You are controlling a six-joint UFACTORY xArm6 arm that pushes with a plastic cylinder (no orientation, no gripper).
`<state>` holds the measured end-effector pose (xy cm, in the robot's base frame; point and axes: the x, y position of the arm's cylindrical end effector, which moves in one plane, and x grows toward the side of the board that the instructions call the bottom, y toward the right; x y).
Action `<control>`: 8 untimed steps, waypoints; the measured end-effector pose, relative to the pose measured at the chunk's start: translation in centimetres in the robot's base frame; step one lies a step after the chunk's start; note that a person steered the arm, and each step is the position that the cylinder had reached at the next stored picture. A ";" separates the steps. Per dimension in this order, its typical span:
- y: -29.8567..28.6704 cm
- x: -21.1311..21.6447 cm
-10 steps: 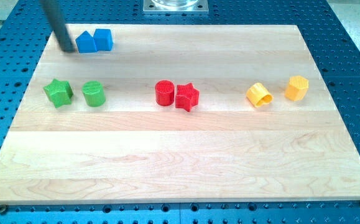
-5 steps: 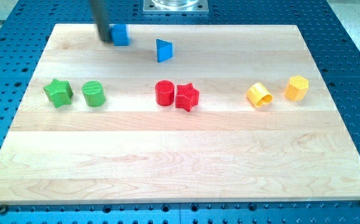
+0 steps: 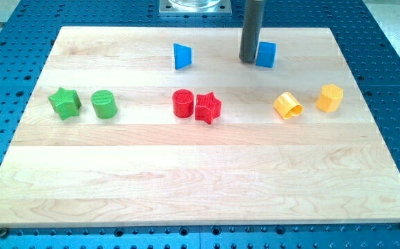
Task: Move the hexagon to the top of the red circle
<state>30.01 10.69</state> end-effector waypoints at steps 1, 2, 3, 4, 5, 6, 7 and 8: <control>4.4 4.4; 15.4 5.5; 20.8 10.5; 11.0 11.8; 0.1 8.8; -9.4 8.9; -2.3 9.7; 0.4 6.7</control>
